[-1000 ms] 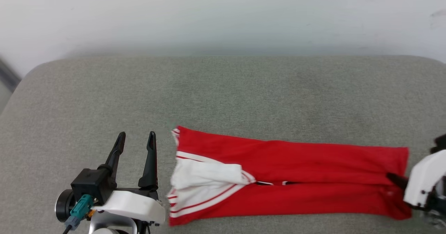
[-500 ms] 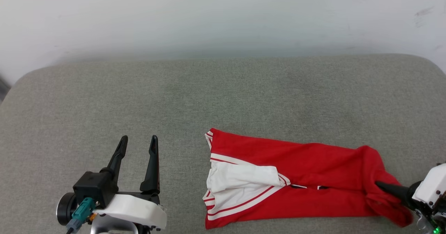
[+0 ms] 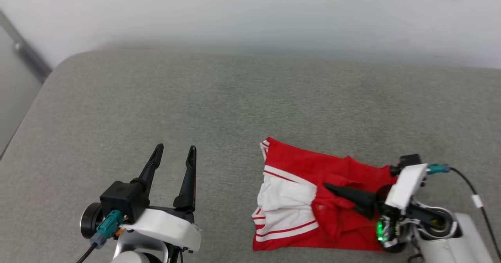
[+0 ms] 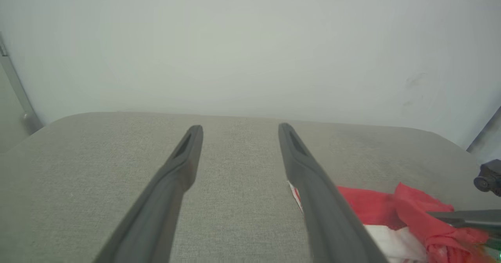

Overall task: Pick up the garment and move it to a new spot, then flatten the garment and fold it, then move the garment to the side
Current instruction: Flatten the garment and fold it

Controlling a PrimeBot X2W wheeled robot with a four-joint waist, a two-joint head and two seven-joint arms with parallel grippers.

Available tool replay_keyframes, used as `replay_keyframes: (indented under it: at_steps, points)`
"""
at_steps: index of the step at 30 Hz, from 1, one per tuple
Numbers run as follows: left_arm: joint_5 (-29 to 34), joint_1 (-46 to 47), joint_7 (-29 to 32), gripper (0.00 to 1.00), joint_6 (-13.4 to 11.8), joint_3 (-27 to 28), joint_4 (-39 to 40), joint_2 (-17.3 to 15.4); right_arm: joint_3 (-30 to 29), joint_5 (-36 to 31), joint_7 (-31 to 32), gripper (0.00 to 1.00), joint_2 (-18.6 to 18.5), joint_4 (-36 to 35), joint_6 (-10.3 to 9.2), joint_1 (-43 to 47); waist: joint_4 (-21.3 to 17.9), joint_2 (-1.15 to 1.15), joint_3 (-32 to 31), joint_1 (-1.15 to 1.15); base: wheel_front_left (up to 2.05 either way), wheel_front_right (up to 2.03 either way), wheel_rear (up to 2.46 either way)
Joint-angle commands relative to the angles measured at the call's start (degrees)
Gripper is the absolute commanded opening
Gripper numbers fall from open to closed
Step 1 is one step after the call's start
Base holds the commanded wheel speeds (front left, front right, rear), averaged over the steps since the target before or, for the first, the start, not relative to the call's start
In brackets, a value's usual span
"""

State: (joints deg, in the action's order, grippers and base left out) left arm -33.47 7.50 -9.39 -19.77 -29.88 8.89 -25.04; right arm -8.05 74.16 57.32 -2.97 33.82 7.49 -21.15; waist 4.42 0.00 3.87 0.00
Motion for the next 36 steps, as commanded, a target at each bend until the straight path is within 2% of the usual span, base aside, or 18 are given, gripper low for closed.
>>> replay_keyframes:
  at_steps: [1,6,7,8,9,13,16,23,27,31,36]
  points:
    - [0.31,0.90,-0.07,1.00,0.23,-0.24,-0.41,0.19,3.26,1.96,-1.69,0.00,0.13,0.57,0.00,-0.86,1.91,0.00,0.95,0.00,0.00,0.00,0.00]
    - [0.10,1.95,-0.59,1.00,0.87,-0.74,-1.42,1.21,13.81,7.43,-9.19,0.00,0.11,0.42,0.00,-2.00,4.23,0.00,1.88,0.00,0.00,0.00,0.00]
    - [0.02,2.12,-0.74,1.00,0.94,-0.77,-1.59,1.35,15.13,7.64,-10.90,0.05,0.10,0.45,0.00,-2.34,4.46,0.00,2.03,0.00,0.00,0.00,0.00]
    - [-0.03,2.23,-0.88,1.00,0.97,-0.84,-1.74,1.46,16.73,8.05,-12.08,0.68,0.09,0.61,0.00,-2.58,4.62,0.00,2.15,0.00,0.00,0.00,0.00]
    - [-0.13,2.26,-0.98,1.00,0.98,-0.88,-1.94,1.55,18.20,8.44,-12.98,1.00,0.10,0.75,0.00,-2.70,4.74,0.00,2.24,0.00,0.00,0.00,0.00]
    - [-0.43,2.21,-1.38,1.00,1.11,-0.91,-2.61,1.85,22.18,7.11,-16.54,1.00,0.09,-0.25,0.01,-3.86,4.65,0.00,2.61,0.00,0.00,0.00,0.00]
    - [-0.54,2.26,-1.61,1.00,1.23,-0.80,-3.05,1.96,24.44,3.46,-18.94,1.00,-0.85,-2.36,0.00,-4.42,3.86,0.00,2.59,0.00,0.00,0.00,0.00]
    - [-1.04,1.76,-1.89,1.00,1.09,-0.33,-3.82,1.56,32.60,-13.78,-28.95,1.00,-8.54,-12.07,0.00,-5.04,0.22,0.00,1.85,0.00,0.00,0.00,0.00]
    - [-1.40,1.06,-1.80,1.00,0.77,-0.07,-4.10,1.22,35.27,-19.56,-31.00,1.00,-11.99,-16.13,0.00,-2.98,-2.19,0.00,0.85,0.00,0.00,0.00,0.00]
    - [-1.55,0.46,-2.03,1.00,0.38,0.38,-3.92,0.96,32.81,-26.77,-35.82,1.00,-15.78,-19.08,0.00,-0.71,-4.34,0.00,0.12,0.00,0.00,0.00,0.00]
    - [-1.87,-0.43,-2.50,1.00,-0.38,1.42,-3.95,0.49,24.68,-37.13,-42.71,1.00,-17.66,-21.74,0.00,3.24,-6.63,0.00,-0.34,0.00,0.00,0.00,0.00]
